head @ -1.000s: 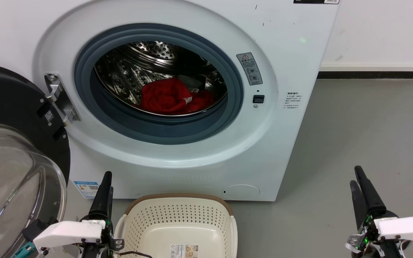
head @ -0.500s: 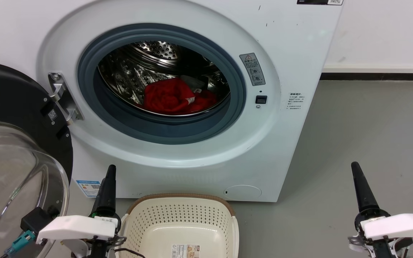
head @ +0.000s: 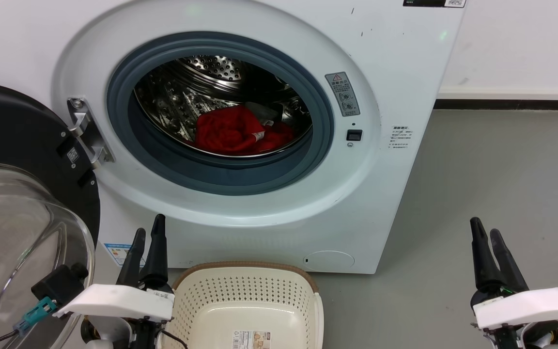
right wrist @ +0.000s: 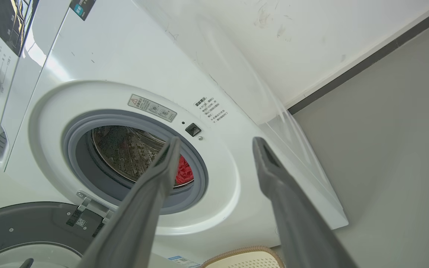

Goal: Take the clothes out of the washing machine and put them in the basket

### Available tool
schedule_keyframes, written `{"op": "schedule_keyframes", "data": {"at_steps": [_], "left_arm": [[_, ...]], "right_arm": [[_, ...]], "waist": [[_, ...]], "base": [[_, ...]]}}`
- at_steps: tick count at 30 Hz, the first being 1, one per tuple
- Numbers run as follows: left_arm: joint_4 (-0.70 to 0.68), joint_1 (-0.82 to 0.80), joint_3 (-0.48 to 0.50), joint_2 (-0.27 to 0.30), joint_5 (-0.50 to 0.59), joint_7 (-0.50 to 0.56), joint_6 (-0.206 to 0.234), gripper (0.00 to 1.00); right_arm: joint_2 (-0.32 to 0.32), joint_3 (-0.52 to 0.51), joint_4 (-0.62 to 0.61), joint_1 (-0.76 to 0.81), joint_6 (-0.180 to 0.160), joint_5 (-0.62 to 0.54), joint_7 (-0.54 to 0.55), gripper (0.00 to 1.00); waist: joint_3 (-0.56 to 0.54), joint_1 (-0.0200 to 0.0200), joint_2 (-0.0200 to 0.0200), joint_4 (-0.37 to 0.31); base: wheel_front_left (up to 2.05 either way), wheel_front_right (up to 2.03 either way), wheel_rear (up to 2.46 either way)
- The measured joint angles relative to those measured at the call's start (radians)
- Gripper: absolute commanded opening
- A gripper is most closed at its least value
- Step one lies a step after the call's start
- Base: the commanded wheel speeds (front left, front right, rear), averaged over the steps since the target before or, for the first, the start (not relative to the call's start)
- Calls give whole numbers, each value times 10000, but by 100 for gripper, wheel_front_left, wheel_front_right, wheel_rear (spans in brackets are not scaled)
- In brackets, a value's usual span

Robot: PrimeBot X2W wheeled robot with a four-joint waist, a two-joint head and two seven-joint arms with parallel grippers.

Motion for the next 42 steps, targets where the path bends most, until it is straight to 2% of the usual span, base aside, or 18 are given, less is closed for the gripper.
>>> {"op": "schedule_keyframes", "data": {"at_steps": [10, 11, 24, 42], "left_arm": [[17, -158, -136, 79, 1636, -326, 0, 100], [46, -199, -153, 92, 2102, -414, 0, 100], [343, -341, -428, 274, 4115, -792, 138, 100], [709, -409, -702, 366, 5820, -1220, 313, 100]], "right_arm": [[0, 36, 58, 118, 0, -1657, -301, 100], [0, 33, 61, 118, 0, -2071, -382, 100], [-2, 35, -2, 163, 0, -3839, -474, 100], [-2, 10, -69, 231, 0, -5536, -460, 100]], "waist": [[-13, 0, 0, 18], [-18, 0, 0, 18], [-43, 0, 0, 10], [-92, 0, 0, 35]], "base": [[0, 0, 0], [0, 0, 0], [0, 0, 0], [0, 0, 0]]}}
